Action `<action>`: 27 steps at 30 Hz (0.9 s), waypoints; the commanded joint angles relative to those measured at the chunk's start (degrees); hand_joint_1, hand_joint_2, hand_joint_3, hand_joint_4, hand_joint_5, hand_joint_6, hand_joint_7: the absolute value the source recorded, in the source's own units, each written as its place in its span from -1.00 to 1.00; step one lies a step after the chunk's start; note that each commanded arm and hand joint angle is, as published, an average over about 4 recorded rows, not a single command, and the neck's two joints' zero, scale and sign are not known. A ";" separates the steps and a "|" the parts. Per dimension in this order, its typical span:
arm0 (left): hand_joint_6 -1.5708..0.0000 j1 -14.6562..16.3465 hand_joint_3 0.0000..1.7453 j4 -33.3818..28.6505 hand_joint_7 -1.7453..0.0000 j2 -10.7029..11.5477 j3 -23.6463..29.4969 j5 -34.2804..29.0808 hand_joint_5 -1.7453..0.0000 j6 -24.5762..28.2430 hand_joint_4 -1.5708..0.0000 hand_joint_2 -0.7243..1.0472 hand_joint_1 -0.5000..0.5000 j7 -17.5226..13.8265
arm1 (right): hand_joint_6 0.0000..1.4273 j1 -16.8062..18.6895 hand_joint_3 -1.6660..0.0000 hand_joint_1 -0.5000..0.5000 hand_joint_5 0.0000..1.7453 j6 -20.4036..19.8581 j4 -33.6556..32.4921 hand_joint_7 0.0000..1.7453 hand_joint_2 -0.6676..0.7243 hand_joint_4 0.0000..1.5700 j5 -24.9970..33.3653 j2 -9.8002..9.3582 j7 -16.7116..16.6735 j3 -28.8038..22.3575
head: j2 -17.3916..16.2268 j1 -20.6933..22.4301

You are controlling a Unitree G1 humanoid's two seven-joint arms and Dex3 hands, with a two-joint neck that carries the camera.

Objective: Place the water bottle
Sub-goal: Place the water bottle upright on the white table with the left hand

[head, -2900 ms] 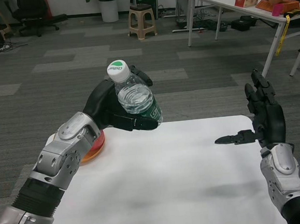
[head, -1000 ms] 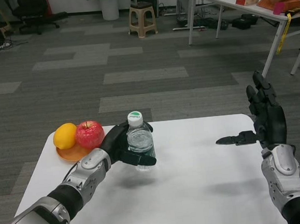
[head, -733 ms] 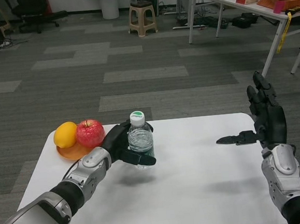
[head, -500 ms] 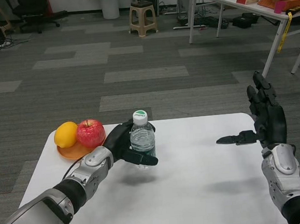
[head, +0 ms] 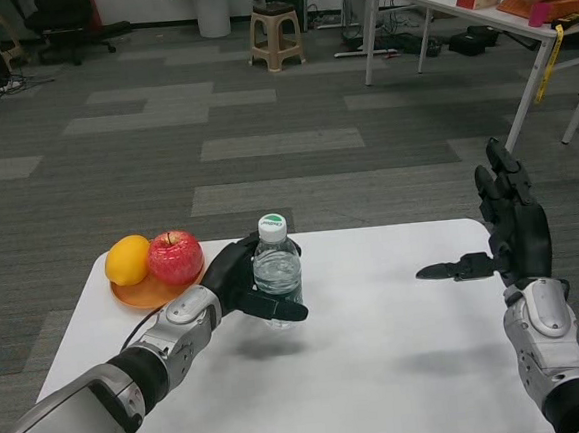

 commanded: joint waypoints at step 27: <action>1.00 4.82 -0.85 2.50 0.44 -0.38 -0.54 -0.31 0.29 -2.20 1.00 0.80 -1.00 -2.16 | -1.00 0.12 0.90 -0.33 -1.00 -0.29 -1.74 -0.92 0.09 -1.00 0.14 0.19 -0.08 0.35 | 0.51 1.07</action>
